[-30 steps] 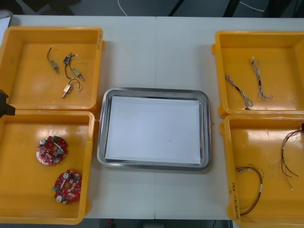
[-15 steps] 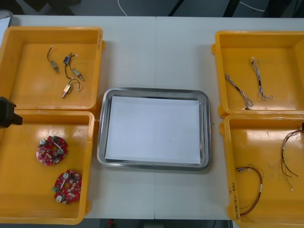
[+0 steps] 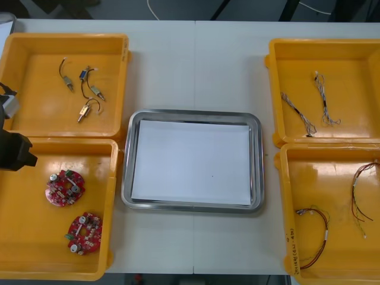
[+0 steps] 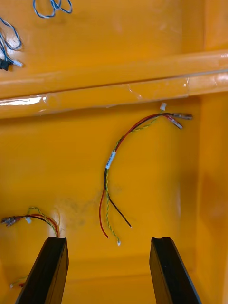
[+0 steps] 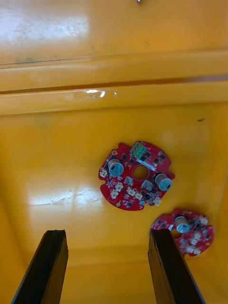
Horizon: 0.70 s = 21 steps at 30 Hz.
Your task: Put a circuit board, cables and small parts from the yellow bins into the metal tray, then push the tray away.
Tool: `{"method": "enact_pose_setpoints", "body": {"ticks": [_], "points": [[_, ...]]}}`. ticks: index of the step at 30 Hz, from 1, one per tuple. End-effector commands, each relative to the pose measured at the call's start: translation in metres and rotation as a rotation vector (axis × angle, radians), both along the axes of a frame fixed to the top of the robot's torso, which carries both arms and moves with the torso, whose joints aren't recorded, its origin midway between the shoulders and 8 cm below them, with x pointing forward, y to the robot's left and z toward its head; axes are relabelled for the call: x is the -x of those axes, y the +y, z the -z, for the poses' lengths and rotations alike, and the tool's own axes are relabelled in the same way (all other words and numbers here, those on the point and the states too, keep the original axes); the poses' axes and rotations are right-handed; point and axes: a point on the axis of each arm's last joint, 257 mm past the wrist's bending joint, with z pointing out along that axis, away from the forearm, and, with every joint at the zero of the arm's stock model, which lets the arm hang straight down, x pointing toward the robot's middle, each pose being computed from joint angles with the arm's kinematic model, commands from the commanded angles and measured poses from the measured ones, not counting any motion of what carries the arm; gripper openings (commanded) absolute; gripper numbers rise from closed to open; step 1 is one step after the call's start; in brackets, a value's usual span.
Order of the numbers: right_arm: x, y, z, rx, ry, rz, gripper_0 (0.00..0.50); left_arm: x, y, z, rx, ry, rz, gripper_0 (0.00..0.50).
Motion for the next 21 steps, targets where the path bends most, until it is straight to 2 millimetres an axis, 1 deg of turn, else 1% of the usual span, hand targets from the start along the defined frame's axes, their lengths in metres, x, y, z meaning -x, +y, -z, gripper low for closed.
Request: {"method": "enact_pose_setpoints", "body": {"ticks": [1, 10, 16, 21], "points": [[0.015, -0.022, -0.001, 0.025, 0.019, 0.060, 0.500, 0.013, 0.005, 0.021, -0.095, 0.065, 0.108, 0.500], [0.020, -0.026, 0.016, -0.020, 0.059, 0.094, 0.500, 0.003, -0.004, 0.040, -0.079, 0.004, 0.169, 0.500], [0.008, -0.021, 0.019, -0.039, 0.010, 0.112, 0.500, -0.004, -0.013, 0.051, -0.065, -0.049, 0.207, 0.500], [-0.001, -0.015, 0.022, -0.060, -0.024, 0.118, 0.500, -0.004, -0.011, 0.058, -0.069, -0.068, 0.226, 0.500]]}}
